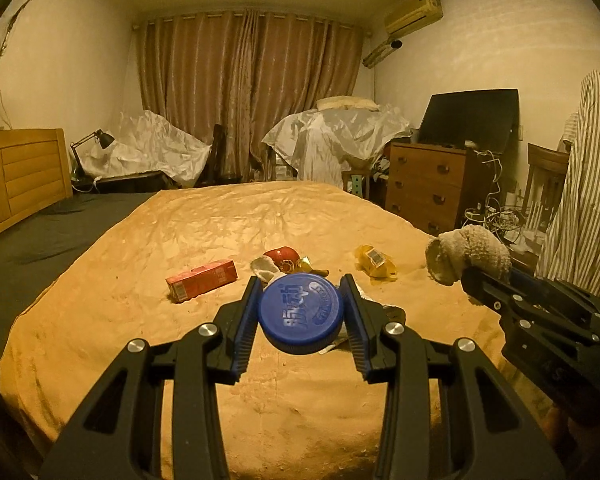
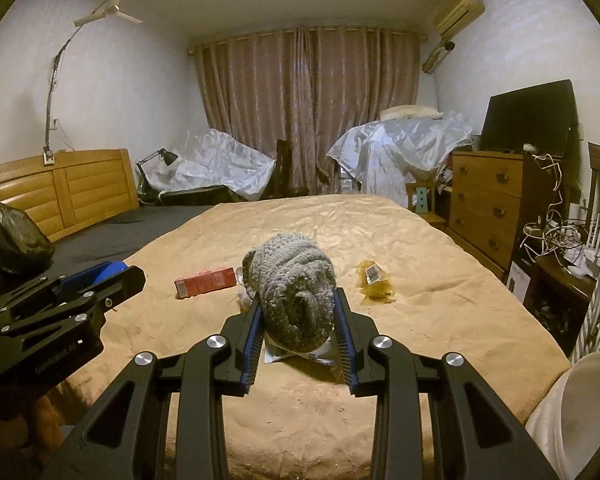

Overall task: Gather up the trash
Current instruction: 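Carry the cap and sock over the white bucket, then open both tools to drop the cap and sock into the bucket, then move both tools back toward the remaining trash on the bed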

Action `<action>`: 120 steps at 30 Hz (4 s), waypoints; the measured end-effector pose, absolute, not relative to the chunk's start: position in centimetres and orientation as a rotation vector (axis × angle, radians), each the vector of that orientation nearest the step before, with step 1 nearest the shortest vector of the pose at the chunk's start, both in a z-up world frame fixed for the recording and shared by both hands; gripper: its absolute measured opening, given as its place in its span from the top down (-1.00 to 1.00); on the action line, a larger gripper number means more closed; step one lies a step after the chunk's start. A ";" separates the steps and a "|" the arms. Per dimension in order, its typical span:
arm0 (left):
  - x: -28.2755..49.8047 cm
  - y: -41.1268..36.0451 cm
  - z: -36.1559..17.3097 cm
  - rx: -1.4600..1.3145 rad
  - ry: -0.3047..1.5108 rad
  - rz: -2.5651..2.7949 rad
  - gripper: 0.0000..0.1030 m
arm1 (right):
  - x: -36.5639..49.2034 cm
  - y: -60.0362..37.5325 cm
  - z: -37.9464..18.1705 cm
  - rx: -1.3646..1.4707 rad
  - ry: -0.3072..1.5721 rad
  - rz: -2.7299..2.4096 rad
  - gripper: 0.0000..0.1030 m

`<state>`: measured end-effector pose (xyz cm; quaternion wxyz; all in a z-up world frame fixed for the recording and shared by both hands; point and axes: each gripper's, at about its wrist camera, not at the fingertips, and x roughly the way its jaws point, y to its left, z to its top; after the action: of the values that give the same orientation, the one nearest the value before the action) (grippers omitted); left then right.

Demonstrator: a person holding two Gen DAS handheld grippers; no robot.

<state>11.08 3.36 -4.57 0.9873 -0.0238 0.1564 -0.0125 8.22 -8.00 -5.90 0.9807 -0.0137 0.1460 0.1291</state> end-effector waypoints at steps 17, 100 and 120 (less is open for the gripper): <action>11.3 3.0 -4.2 -0.047 0.305 -0.036 0.25 | 7.5 -8.3 -5.0 -0.029 0.285 0.242 0.34; 17.9 -34.8 -10.2 0.221 0.712 -0.705 -0.71 | 0.3 -52.1 -9.6 0.237 0.811 -0.239 -0.04; 20.3 -21.8 -11.4 0.121 0.760 -0.523 -0.71 | 1.6 -39.8 -5.5 0.133 0.638 -0.009 -0.69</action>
<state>20.34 -21.82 -11.39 0.8936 0.0581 0.3667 -0.2524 1.62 -39.84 -5.54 0.9473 0.0654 0.3134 -0.0046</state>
